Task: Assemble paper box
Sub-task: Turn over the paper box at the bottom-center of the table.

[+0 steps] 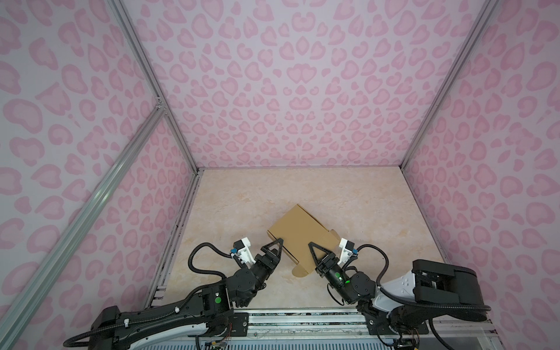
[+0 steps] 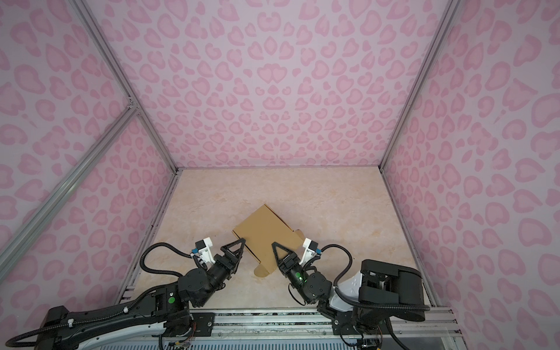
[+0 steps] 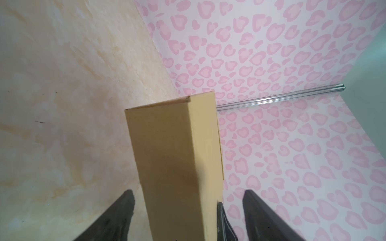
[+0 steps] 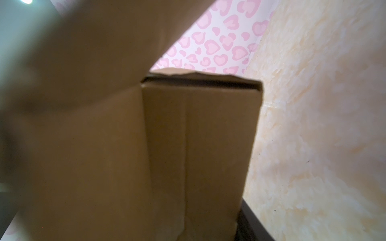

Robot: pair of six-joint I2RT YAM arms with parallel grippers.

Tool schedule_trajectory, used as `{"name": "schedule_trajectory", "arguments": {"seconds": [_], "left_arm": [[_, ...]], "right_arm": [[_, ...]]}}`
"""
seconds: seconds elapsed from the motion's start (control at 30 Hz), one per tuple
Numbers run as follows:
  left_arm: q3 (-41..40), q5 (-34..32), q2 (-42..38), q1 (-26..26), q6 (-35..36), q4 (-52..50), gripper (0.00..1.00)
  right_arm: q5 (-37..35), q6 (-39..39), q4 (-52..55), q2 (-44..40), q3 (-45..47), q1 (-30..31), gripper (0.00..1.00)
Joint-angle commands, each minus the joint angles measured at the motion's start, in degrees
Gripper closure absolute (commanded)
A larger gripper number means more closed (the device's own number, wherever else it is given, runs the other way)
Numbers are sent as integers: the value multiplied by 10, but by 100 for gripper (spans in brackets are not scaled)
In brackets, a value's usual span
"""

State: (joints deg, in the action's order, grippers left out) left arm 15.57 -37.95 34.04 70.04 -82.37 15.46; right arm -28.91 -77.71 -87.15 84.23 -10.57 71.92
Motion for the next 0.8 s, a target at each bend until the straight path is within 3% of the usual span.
{"name": "schedule_trajectory", "arguments": {"seconds": [0.0, 0.13, 0.37, 0.47, 0.77], "left_arm": [[5, -12, -17, 0, 12, -29, 14], [14, -23, -57, 0, 29, -103, 12], [49, -62, -131, 0, 83, -257, 10], [58, -71, -147, -1, 92, -308, 10], [63, -73, -174, -1, 126, -369, 10]], "right_arm": [[2, 14, 10, -13, 7, -4, 48], [13, 29, 122, -84, 9, -13, 47], [26, 120, 631, -335, -78, -29, 44], [52, 170, 806, -403, -119, -45, 45], [93, 292, 1216, -471, -261, -64, 46]]}}
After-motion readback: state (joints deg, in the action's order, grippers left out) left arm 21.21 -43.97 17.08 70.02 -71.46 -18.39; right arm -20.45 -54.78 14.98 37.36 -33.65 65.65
